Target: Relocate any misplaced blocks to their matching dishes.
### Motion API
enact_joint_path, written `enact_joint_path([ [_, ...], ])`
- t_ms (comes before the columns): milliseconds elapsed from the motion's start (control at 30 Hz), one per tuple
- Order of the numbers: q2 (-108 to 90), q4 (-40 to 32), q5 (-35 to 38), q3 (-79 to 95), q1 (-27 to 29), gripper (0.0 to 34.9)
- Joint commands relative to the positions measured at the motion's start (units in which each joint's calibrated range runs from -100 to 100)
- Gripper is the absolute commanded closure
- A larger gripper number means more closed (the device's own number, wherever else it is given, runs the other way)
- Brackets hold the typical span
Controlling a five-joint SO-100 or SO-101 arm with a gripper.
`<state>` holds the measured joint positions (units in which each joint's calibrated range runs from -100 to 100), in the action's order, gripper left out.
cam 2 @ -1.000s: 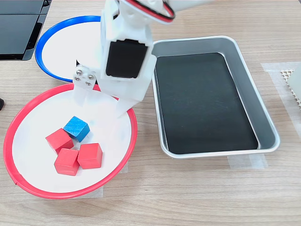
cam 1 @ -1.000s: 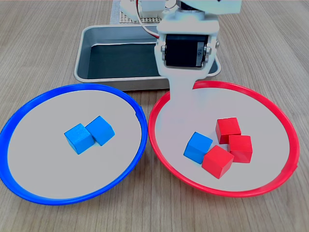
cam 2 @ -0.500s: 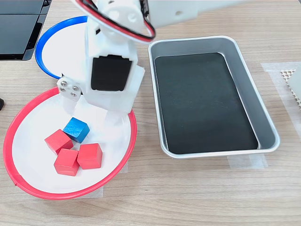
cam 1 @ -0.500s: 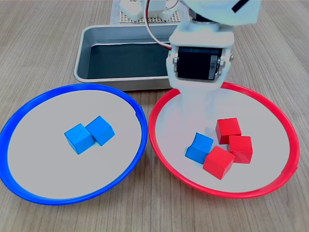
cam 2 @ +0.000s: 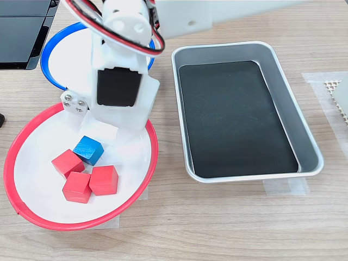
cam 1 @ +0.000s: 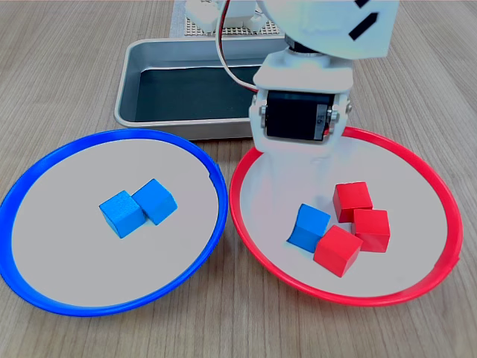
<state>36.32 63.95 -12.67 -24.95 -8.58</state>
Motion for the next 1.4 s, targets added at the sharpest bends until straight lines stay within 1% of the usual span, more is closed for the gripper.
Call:
enact_joint_path([
  [0,0.06,-0.02,0.34,-3.58,0.54,17.1],
  [433,2.02,-0.93,0.00,-5.04,-0.12,17.3],
  [933,4.15,-1.09,-0.63,-7.13,-2.57,18.6],
  [1067,4.58,-1.34,-0.73,-7.68,-2.76,20.5],
  [1233,4.92,-1.59,-0.73,-7.77,-2.47,25.4],
  [1367,4.92,-1.67,-0.73,-7.68,-2.10,27.3],
])
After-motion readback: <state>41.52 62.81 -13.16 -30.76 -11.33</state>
